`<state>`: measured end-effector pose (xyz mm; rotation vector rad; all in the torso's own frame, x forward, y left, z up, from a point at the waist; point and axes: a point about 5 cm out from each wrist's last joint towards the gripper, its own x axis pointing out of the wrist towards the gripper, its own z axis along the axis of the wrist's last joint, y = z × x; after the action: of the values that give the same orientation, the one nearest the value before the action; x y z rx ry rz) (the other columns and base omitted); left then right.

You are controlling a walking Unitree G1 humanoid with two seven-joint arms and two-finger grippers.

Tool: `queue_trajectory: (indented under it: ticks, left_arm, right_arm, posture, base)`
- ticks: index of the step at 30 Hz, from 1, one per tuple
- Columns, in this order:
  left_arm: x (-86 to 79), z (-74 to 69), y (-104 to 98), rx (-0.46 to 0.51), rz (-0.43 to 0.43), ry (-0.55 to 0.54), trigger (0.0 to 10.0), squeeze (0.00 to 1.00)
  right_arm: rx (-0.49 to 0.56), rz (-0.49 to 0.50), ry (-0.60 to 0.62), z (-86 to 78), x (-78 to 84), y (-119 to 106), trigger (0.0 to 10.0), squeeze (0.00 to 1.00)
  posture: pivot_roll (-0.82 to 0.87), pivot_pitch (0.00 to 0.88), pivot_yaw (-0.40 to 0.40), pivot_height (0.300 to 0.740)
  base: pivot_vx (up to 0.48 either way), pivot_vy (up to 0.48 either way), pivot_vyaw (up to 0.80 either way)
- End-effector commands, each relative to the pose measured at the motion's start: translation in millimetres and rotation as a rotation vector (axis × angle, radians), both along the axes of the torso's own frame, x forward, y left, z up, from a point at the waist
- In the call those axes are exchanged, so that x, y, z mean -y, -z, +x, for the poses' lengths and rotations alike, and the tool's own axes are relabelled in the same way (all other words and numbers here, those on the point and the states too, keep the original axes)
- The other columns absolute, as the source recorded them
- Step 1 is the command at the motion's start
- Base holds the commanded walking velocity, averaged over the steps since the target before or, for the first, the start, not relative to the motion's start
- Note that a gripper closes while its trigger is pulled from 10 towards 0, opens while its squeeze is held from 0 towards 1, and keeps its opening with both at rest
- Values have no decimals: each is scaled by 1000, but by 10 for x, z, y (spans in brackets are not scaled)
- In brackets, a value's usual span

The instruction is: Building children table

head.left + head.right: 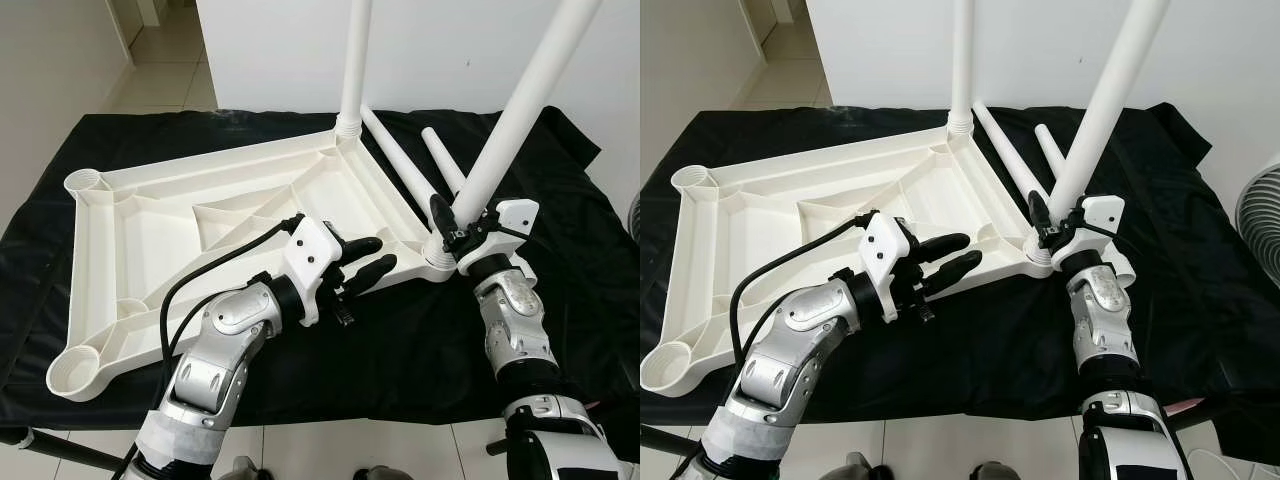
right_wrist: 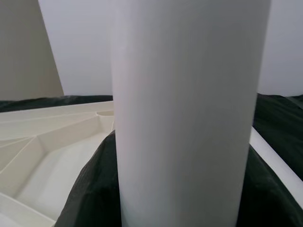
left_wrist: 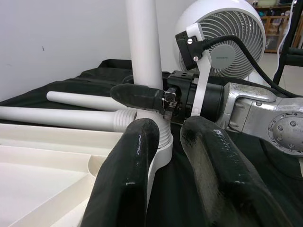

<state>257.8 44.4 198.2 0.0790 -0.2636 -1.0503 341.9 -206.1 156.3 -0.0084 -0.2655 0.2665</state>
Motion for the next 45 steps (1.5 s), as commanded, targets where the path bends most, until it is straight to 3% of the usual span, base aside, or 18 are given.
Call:
queue_trajectory:
  ticks: [1, 9, 16, 28, 33, 45]
  left_arm:
    - [-13, -2, -11, -2, -17, -55, 10000, 0]
    - [-22, -2, -11, -2, -20, -59, 10000, 0]
    - [-22, -3, -12, 0, -19, -56, 10000, 0]
    - [-18, -12, -5, 0, -13, -45, 10000, 0]
    - [-8, -20, -6, -1, -14, -39, 10000, 0]
    - [-1, -35, 2, -1, -12, -34, 10000, 0]
  right_arm:
    - [-131, -53, -4, -85, 33, 312, 10000, 0]
    - [-100, -166, -110, -248, -56, 388, 10000, 0]
    - [-107, -174, -166, -381, -116, 474, 10000, 0]
    - [-138, -87, -179, -483, -132, 523, 10000, 0]
    - [-219, 28, -164, -476, -189, 579, 10000, 0]
    - [-288, 34, -119, -442, -159, 652, 10000, 0]
  posture:
    - [-122, 86, 53, 740]
    - [-125, 87, 50, 740]
    - [-128, 86, 54, 740]
    - [-130, 86, 57, 740]
    - [-129, 81, 55, 740]
    - [-127, 72, 54, 740]
  base:
    - [0, 0, 0]
    - [0, 0, 0]
    - [0, 0, 0]
    - [0, 0, 0]
    - [0, 0, 0]
    - [0, 0, 0]
